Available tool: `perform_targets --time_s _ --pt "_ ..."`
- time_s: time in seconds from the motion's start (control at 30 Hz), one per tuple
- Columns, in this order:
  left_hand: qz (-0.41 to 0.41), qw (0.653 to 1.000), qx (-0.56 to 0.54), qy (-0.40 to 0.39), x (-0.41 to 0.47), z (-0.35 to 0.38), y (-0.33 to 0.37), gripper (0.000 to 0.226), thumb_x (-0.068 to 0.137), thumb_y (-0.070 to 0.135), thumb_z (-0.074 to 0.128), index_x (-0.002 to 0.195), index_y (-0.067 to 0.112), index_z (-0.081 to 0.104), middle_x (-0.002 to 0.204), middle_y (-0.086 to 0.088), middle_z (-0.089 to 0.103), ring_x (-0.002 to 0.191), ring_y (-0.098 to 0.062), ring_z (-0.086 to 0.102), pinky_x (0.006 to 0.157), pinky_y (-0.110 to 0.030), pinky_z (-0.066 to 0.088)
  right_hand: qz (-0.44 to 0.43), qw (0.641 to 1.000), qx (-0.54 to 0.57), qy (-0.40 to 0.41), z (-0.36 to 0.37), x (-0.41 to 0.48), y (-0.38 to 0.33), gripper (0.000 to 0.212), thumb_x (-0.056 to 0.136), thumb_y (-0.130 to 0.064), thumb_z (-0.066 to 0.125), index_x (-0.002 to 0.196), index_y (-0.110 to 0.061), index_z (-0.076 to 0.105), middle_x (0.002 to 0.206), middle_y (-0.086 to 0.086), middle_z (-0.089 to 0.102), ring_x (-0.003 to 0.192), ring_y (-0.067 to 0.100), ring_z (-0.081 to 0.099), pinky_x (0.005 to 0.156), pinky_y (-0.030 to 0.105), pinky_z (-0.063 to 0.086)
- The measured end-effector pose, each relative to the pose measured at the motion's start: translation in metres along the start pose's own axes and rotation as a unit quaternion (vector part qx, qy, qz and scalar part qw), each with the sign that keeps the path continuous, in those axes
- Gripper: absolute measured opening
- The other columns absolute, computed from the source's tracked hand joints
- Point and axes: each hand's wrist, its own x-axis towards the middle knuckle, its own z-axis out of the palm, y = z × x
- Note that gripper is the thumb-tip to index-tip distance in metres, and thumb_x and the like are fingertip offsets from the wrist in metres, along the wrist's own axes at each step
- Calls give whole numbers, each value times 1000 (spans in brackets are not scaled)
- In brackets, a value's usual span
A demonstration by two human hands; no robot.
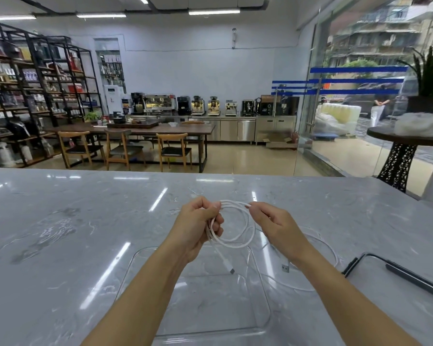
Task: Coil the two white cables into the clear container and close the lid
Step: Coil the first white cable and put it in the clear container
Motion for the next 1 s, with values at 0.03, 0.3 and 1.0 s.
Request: perform_targets --time_s 0.03,0.3,1.0 --pt "-8 1000 1 -7 -1 -1 -1 30 92 5 52 63 8 44 49 -5 52 36 -11 42 43 -26 45 7 1000 15 1 0 0 -1 18 91 -22 53 96 -12 66 50 -20 53 48 -4 48 50 5 35" --pt "-67 995 -64 -24 -9 -7 -5 34 92 6 51 60 11 41 50 -4 47 35 -10 37 42 -23 42 64 994 70 -47 5 -3 -5 13 87 -17 60 99 -21 65 75 1 61 39 6 38 37 16 30" --pt "-147 985 -6 -91 -42 -34 -11 13 70 13 63 65 10 74 95 -12 65 101 -25 55 95 -37 42 6 996 -17 85 11 -10 1 21 93 -10 47 90 -7 68 56 -3 47 38 4 36 43 17 32"
